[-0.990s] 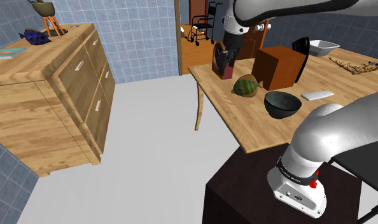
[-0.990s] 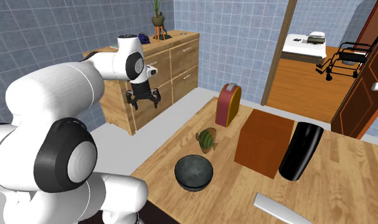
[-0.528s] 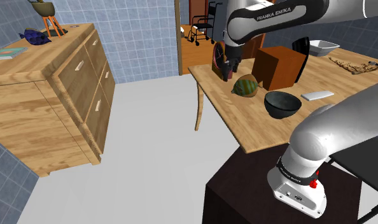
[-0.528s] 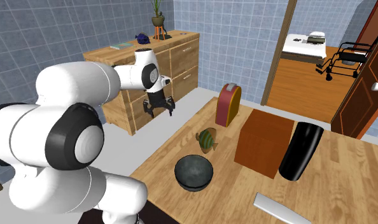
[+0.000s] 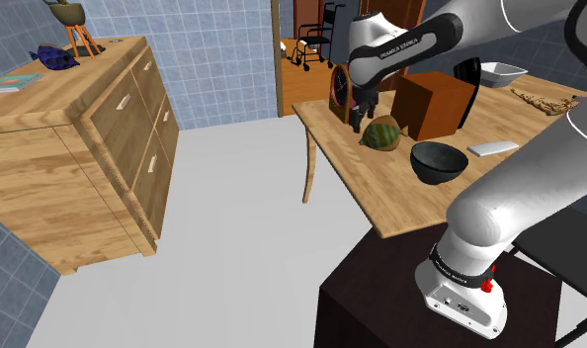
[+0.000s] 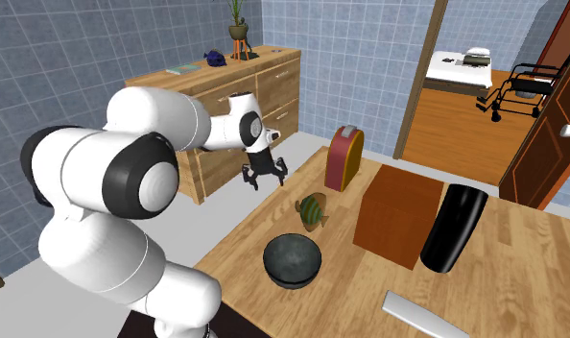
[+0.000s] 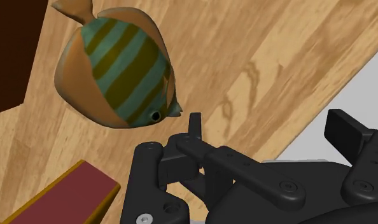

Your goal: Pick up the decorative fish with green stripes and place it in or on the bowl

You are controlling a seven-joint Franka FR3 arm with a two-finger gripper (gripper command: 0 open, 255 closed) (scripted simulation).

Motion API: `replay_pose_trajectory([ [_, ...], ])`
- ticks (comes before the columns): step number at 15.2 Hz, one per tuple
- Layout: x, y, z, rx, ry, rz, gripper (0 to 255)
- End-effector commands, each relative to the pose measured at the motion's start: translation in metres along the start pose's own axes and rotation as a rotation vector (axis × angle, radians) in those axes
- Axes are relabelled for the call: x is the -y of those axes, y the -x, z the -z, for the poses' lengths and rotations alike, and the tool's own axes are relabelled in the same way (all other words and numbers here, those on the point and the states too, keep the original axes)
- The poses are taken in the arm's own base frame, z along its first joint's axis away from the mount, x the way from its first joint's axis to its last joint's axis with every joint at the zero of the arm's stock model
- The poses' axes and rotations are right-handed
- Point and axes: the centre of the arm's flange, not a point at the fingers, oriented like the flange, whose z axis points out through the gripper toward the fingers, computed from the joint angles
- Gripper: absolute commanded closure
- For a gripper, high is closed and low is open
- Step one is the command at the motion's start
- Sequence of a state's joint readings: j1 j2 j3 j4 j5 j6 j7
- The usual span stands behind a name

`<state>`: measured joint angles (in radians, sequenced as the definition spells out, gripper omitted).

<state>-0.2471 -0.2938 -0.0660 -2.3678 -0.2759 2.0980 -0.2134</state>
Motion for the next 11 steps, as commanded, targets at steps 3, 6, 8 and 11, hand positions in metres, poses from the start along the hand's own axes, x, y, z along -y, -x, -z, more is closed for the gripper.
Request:
replay_pose_trajectory([
  [3,-0.032,-0.008,-0.039,0.044,0.047,-0.016,0],
  [6,-0.057,-0.014,-0.066,0.076,0.082,-0.029,0],
  [8,-0.057,-0.013,-0.071,0.077,0.083,-0.029,0],
  [11,-0.059,-0.012,-0.087,0.077,0.083,-0.029,0],
])
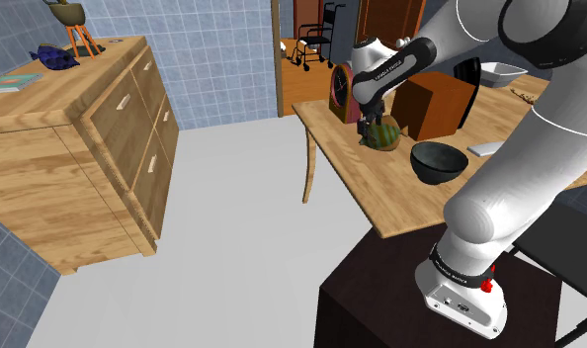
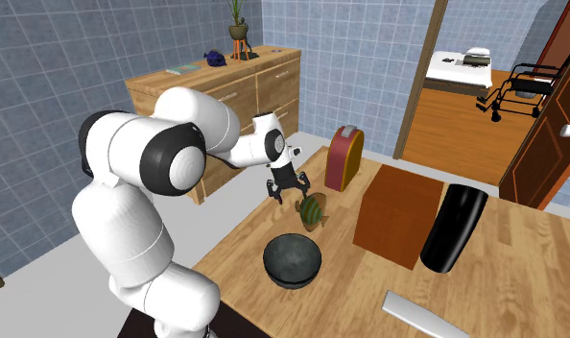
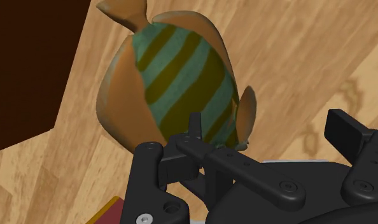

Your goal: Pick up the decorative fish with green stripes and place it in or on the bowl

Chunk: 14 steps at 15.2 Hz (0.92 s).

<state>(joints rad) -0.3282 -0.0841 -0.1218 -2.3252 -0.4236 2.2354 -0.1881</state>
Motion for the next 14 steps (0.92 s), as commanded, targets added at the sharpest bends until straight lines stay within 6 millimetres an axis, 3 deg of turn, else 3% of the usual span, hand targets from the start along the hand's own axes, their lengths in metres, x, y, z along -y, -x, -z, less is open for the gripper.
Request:
replay_pose_trajectory([
  [1,0.0,0.001,-0.011,0.0,0.001,0.0,0],
  [3,0.0,0.001,-0.024,0.0,0.001,0.0,0],
  [11,0.0,0.001,-0.024,0.0,0.001,0.0,0],
  [12,0.0,0.001,-0.024,0.0,0.001,0.0,255],
  [14,0.0,0.001,-0.024,0.0,0.001,0.0,255],
])
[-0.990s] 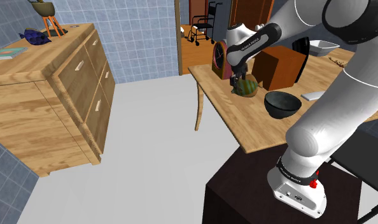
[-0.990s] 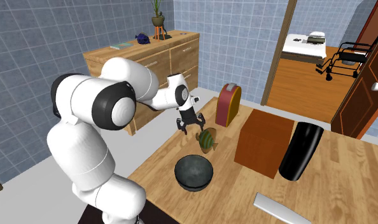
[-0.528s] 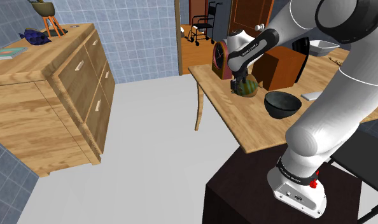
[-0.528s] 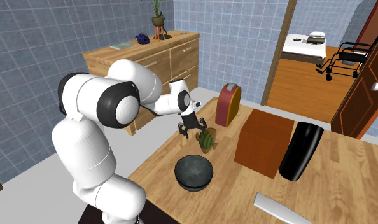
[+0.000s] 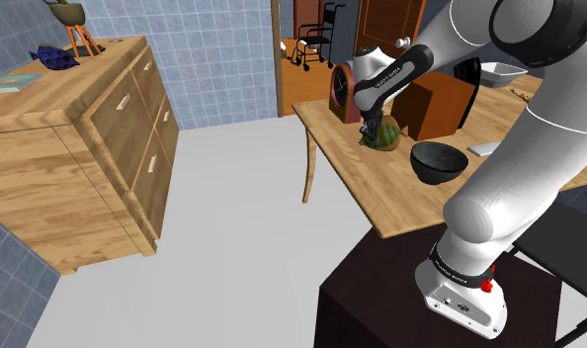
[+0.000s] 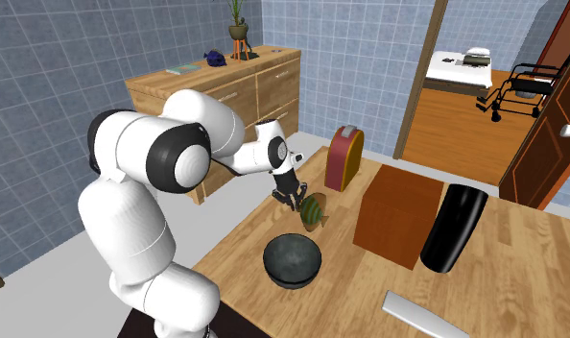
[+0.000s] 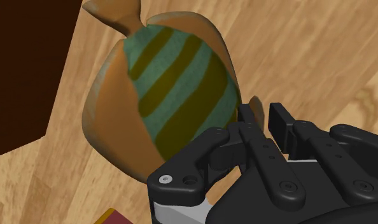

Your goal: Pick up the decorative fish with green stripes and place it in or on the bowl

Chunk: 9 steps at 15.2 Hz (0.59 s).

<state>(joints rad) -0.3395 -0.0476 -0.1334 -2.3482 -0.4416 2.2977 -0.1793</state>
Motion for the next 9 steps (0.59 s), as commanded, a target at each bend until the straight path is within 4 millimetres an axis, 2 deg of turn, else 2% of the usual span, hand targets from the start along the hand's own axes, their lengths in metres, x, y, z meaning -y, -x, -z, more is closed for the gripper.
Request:
replay_pose_trajectory([
  [1,0.0,0.0,0.0,0.0,0.0,0.0,255],
  [7,0.0,0.0,0.0,0.0,0.0,0.0,255],
  [9,-0.003,0.001,0.01,0.0,0.0,0.0,255],
])
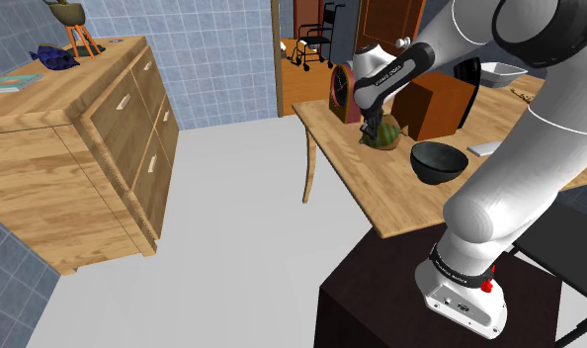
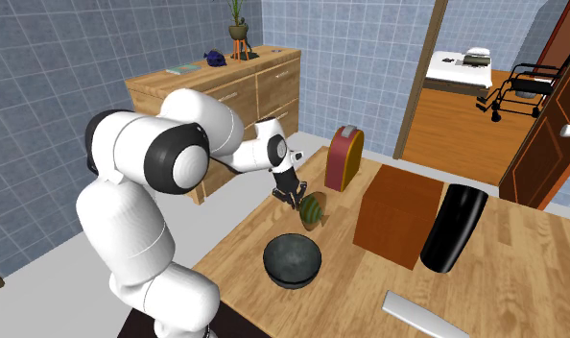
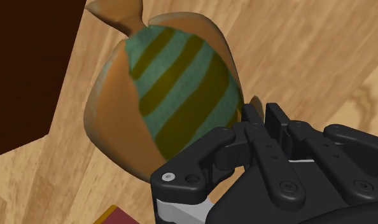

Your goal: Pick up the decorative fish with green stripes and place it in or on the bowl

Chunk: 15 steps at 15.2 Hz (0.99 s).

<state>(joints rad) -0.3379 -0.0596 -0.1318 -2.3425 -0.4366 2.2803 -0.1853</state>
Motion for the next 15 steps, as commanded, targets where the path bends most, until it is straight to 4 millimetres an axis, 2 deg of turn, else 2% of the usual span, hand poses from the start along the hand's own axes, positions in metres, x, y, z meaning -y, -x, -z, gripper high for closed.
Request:
replay_pose_trajectory([
  [1,-0.003,0.001,0.008,0.0,0.0,0.0,255],
  [15,-0.025,0.009,0.078,0.0,0.0,0.0,255],
])
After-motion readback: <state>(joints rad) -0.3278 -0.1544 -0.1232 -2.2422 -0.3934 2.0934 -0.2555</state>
